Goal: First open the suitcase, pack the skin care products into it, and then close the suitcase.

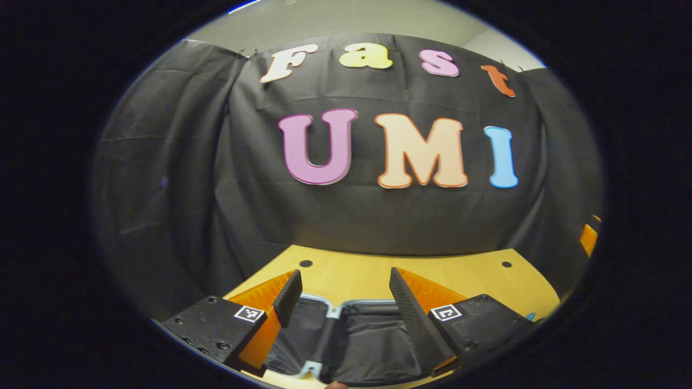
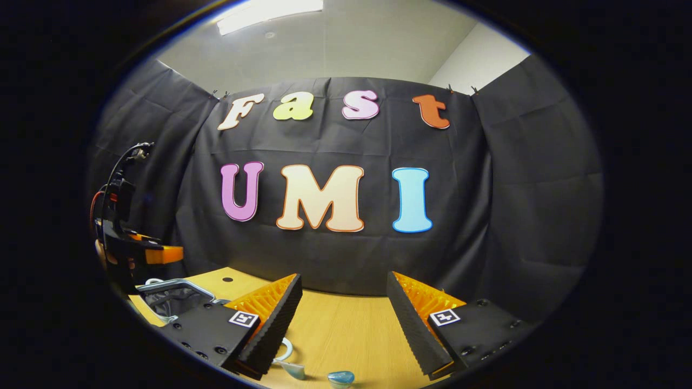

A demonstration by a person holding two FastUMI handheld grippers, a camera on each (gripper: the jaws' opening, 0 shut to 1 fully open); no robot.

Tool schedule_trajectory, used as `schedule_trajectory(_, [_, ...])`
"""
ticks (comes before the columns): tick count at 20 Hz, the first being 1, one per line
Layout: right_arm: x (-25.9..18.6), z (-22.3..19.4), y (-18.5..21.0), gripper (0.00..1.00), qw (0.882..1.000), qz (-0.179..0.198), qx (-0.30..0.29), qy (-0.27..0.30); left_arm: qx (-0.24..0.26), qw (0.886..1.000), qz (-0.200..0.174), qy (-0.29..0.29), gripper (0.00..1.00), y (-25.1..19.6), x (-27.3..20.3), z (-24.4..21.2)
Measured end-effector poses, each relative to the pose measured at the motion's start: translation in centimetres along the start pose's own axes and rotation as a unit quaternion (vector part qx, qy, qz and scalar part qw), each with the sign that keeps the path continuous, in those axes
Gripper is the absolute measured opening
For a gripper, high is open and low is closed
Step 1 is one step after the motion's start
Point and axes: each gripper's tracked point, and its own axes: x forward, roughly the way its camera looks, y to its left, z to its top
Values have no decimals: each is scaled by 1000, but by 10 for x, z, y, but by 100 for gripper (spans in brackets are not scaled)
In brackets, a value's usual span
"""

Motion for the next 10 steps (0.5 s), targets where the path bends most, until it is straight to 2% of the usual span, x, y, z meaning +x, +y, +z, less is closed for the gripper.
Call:
schedule_trajectory(3, [-6,-5,-15,100,1000,2,6,6,-9,999,-38,17,96,-50,-7,-17])
schedule_trajectory(10, [-21,-21,-45,99,1000,12,1,23,-3,992,-100,71,96,-138,-16,-72])
